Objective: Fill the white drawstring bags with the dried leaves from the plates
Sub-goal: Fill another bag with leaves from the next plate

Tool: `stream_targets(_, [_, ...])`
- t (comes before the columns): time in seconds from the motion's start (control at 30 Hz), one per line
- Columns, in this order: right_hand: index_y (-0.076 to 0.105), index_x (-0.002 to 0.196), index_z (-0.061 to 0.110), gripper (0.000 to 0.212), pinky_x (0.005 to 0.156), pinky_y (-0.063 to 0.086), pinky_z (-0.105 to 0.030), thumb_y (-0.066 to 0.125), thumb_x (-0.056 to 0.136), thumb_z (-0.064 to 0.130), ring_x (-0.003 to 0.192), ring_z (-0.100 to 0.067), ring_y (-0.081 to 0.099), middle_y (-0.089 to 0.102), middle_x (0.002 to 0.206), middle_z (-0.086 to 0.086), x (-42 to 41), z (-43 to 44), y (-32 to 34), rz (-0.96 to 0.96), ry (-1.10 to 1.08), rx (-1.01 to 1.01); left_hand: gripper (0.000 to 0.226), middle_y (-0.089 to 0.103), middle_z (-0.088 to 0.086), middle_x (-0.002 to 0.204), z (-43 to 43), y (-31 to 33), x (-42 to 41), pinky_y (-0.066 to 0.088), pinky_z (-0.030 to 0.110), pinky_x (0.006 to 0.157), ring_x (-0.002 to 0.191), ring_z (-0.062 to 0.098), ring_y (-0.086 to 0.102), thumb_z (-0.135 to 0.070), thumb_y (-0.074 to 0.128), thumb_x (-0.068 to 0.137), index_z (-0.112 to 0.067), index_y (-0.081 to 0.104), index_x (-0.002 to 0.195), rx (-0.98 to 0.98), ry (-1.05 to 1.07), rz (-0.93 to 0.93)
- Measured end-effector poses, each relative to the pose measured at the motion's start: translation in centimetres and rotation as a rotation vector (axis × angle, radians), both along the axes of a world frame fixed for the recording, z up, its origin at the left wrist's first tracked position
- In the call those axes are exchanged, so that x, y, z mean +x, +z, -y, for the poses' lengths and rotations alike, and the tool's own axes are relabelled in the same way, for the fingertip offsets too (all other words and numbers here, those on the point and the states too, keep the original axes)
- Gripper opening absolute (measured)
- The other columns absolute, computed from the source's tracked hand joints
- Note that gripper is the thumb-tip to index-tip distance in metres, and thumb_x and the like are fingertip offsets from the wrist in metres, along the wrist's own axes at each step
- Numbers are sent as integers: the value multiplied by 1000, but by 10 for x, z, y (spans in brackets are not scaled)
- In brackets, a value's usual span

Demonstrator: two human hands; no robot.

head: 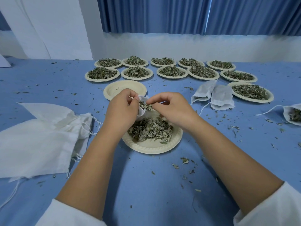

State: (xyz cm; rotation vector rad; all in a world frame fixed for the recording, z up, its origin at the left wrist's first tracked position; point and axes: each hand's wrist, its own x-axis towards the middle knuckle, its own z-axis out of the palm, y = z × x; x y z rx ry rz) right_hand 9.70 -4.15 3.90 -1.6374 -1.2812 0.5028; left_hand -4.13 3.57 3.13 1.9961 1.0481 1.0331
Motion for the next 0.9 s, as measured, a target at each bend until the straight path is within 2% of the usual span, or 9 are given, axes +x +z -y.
stream_targets(0.13, [71, 83, 19, 6, 63, 50, -19, 73, 83, 13, 58, 5, 59, 69, 74, 10, -1, -3, -4, 21, -22, -29, 13, 62, -11, 62, 0, 0, 1, 43, 23, 60, 59, -1, 55, -21, 53, 97, -23, 59, 86, -7, 15, 9])
stream_targets(0.2, [70, 83, 17, 8, 73, 60, -33, 77, 82, 13, 68, -12, 69, 73, 78, -1, -2, -3, -6, -62, -20, -57, 11, 62, -10, 62, 0, 0, 1, 42, 20, 58, 58, -1, 55, -22, 53, 97, -20, 61, 89, -7, 16, 3])
stream_targets(0.27, [69, 82, 14, 11, 78, 61, -37, 78, 81, 8, 70, -21, 72, 74, 76, -6, -2, -3, -6, -160, -10, -39, 11, 62, -10, 60, 1, 0, 1, 38, 15, 54, 55, -3, 53, -22, 53, 97, -20, 61, 90, -2, 6, -15])
stream_targets(0.4, [69, 81, 14, 16, 75, 61, -31, 78, 79, 1, 72, -19, 73, 72, 74, -3, -5, -3, -5, -271, -9, 55, 11, 64, -8, 67, 5, 2, 2, 43, 21, 60, 64, 4, 57, -23, 54, 97, -21, 62, 90, -13, -89, -64])
stream_targets(0.53, [69, 76, 16, 16, 72, 61, -36, 79, 77, 4, 68, -23, 71, 71, 72, -3, -9, -3, -7, -172, -74, 63, 12, 63, -11, 65, 8, 3, 3, 48, 20, 65, 62, -1, 57, -20, 54, 97, -22, 62, 88, -17, -137, -51])
stream_targets(0.6, [72, 76, 16, 13, 66, 57, -27, 79, 78, 6, 62, -12, 67, 71, 70, 0, -9, -4, -10, -91, -59, 56, 12, 63, -13, 64, 7, 2, 2, 49, 21, 67, 62, -3, 58, -20, 54, 97, -22, 62, 88, -21, -135, -45])
stream_targets(0.7, [77, 78, 19, 10, 56, 41, -11, 72, 85, 14, 52, 3, 53, 63, 57, 16, -8, -3, -11, 100, 11, 5, 11, 63, -16, 58, 6, 2, 2, 48, 17, 64, 58, -5, 57, -19, 55, 96, -19, 62, 88, -27, -142, -37])
stream_targets(0.83, [76, 86, 26, 16, 49, 35, -10, 64, 89, 16, 46, 3, 49, 58, 54, 30, -7, -2, -8, 164, 63, -59, 16, 63, -12, 58, 3, 0, 1, 45, 20, 61, 57, -3, 56, -18, 53, 97, -24, 59, 83, -11, -56, -30])
stream_targets(0.9, [71, 80, 28, 14, 52, 34, -7, 67, 86, 16, 51, 10, 52, 62, 64, 26, -3, -2, -4, 173, 33, -38, 20, 61, -14, 53, 1, 1, 0, 39, 12, 53, 52, -5, 53, -19, 52, 97, -27, 56, 78, -8, 2, -7])
